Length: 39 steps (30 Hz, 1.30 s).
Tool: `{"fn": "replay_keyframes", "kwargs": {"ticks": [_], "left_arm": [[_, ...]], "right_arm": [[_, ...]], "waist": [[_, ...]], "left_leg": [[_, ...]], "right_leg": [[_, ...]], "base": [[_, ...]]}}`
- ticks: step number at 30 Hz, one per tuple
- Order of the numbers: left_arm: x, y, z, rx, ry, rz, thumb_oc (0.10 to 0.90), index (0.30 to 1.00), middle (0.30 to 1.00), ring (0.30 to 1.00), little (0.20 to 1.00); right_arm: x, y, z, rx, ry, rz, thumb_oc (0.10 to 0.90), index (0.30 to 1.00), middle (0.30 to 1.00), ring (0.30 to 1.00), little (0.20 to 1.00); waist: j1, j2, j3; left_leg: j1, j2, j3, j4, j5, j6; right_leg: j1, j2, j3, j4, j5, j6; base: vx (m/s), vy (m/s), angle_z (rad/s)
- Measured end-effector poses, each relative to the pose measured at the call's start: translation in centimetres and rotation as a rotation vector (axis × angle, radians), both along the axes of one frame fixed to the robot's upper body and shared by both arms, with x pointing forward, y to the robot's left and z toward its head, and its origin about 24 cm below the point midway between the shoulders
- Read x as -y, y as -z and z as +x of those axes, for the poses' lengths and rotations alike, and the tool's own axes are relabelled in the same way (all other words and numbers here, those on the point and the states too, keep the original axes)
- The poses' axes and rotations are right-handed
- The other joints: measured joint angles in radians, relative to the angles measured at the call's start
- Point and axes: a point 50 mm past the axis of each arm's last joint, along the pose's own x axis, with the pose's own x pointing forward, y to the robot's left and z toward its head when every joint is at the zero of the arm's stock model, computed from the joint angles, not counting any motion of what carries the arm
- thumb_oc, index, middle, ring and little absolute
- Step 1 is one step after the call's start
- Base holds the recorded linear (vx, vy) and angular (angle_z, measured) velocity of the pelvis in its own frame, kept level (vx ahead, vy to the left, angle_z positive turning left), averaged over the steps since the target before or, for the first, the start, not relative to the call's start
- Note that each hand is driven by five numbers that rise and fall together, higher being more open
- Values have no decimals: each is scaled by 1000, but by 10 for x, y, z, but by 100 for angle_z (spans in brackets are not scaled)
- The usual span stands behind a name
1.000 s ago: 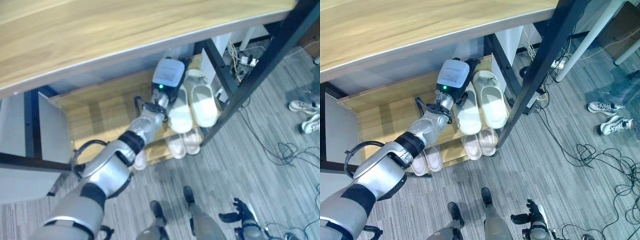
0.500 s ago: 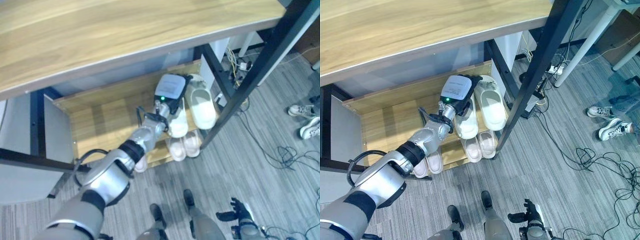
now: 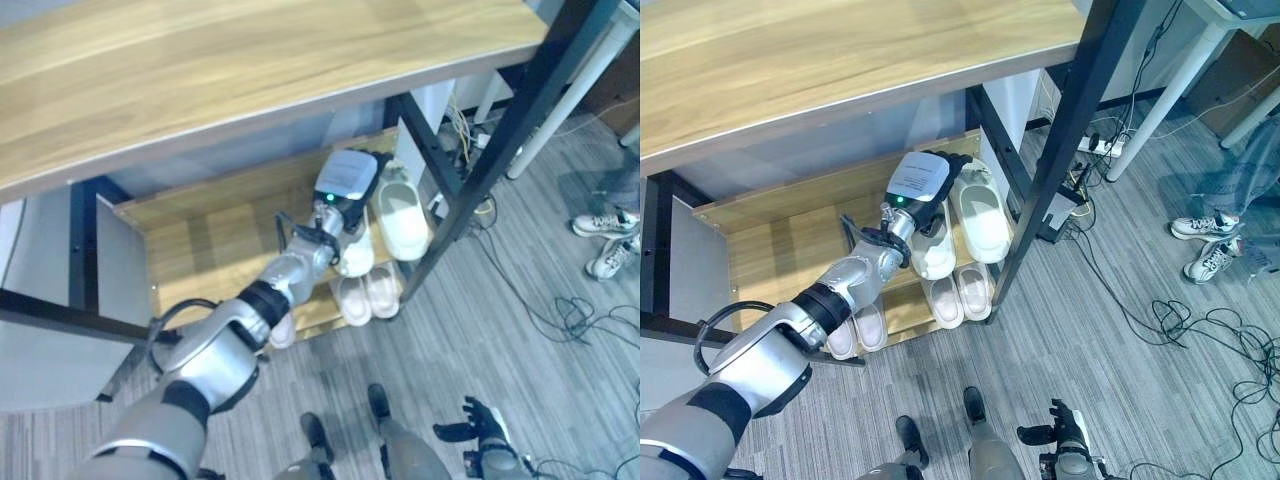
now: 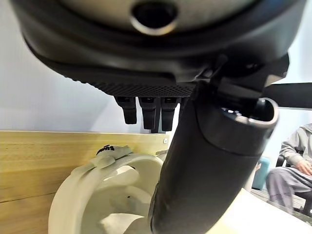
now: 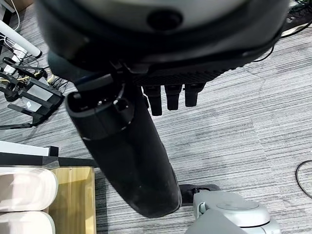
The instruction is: Arrange the slippers neatly on the shoe rack.
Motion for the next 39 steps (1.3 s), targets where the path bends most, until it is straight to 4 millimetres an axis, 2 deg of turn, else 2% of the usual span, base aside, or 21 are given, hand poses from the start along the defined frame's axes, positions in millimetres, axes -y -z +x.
{"fn": "replay_keyframes", "kwargs": {"ticks": [9,12,18,21,27,31,34,39], "left_arm": [[-7,4,-4,-8,8,9,800,900,900,900,900],[-7,3,-5,-5,14,5,800,900,900,900,900],[-9,13,-7,-29,11,4,800,900,900,900,900],[-7,14,-9,-29,26,-1,800,900,900,900,900],[-8,13,-24,-16,109,-83,800,900,900,900,900],[-22,22,-28,-33,83,-82,800,900,900,900,900],[-36,32,-33,-60,54,-93,800,900,900,900,900],[-49,62,-40,-147,9,-79,800,900,900,900,900]], "right_arm": [[0,0,0,0,12,21,800,900,900,900,900],[-5,2,0,-3,14,39,800,900,900,900,900],[-11,6,-6,-29,21,57,800,900,900,900,900],[-13,8,-10,-42,26,67,800,900,900,900,900],[-9,17,-32,-113,80,76,800,900,900,900,900],[-12,21,-46,-152,89,87,800,900,900,900,900],[-16,24,-51,-168,93,99,800,900,900,900,900],[-19,23,-47,-164,88,104,800,900,900,900,900]], "waist": [[1,-1,-2],[3,-11,-16],[3,-12,-44],[5,-12,-45],[34,-13,-56],[48,-16,-90],[58,-18,-95],[73,-25,-105]], "left_leg": [[9,1,-15,0,4,0],[17,2,-19,0,8,-1],[35,2,-20,0,7,-2],[47,2,-23,0,7,-2],[76,2,-40,0,4,-6],[77,4,-43,0,3,-8],[92,3,-52,0,0,-8],[95,1,-67,0,-1,-8]], "right_leg": [[16,0,-13,0,0,0],[26,0,-19,0,0,0],[43,-1,-21,-1,-14,4],[57,-1,-24,-1,-12,3],[92,-2,-37,-3,-25,-2],[93,-3,-51,-9,-33,-9],[110,-3,-61,-6,-33,-4],[120,-7,-76,-9,-40,0]], "base": [[4,-3,4],[22,-3,7],[0,0,1],[9,11,2],[6,1,5],[0,5,3],[6,14,10],[-2,8,9]]}}
